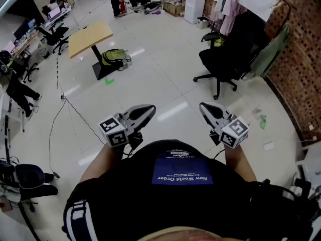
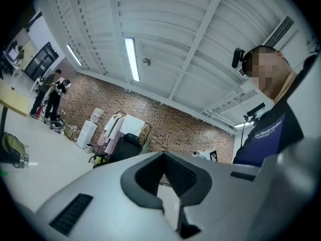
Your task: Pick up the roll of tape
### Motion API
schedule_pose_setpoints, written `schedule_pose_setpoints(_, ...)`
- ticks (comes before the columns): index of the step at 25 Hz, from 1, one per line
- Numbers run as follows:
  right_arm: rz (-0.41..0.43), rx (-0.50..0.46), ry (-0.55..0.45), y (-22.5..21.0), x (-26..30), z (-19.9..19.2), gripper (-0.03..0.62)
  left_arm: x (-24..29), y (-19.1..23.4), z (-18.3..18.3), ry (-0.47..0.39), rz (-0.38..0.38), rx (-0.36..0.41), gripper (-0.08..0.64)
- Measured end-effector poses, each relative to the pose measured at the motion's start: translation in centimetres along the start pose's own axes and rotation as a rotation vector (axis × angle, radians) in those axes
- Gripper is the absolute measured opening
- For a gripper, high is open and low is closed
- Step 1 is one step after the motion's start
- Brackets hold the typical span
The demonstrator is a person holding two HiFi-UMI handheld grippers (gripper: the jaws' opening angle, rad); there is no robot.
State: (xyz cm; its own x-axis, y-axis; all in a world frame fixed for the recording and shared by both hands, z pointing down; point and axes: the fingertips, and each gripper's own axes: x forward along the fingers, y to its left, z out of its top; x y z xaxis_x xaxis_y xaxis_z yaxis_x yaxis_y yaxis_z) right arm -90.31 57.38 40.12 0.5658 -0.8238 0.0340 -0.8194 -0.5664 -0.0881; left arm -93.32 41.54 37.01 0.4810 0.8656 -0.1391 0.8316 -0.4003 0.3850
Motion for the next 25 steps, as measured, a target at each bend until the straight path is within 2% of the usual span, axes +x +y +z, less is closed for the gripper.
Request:
schedule_pose_setpoints(6, -0.018, 0.023, -0.005, -3.7, -1.9, -1.1, -0.015, 2.9, 1.4, -2.2, 0.059, 0.028, 0.03, 0.006)
schedule_pose_setpoints(10, -0.023, 0.051, 0.004, -4.9, -0.8, -1.7, -0.015, 3.2, 3.0, -1.6, 0.065, 0.033, 0.025, 0.006)
schedule_pose_setpoints(12, -0.023, 0.052, 0.012, -5.2, 0.5, -1.9, -0.015, 3.1, 4.1, -0.7, 0.041, 0.029, -0.001, 0.006)
schedule_pose_setpoints(15, -0.026, 0.043, 0.022, -5.8, 3.5, -1.7, -0.015, 2.7, 6.8, 0.6, 0.014, 0.01, -0.033, 0.006)
schedule_pose_setpoints(18, -0.044, 0.015, 0.024, -6.6, 7.5, -0.7, -0.015, 1.4, 11.2, 1.7, 0.034, -0.003, 0.0, 0.006)
schedule_pose_setpoints(22, -0.074, 0.011, 0.008, -7.9, 13.9, 1.5, -0.015, -0.1, 17.1, 5.5, 0.042, -0.028, 0.006, 0.006)
schedule_pose_setpoints(25, -0.081, -0.008, 0.004, -8.3, 19.4, 2.5, -0.015, -1.6, 21.6, 7.9, 0.058, -0.062, 0.042, 0.006)
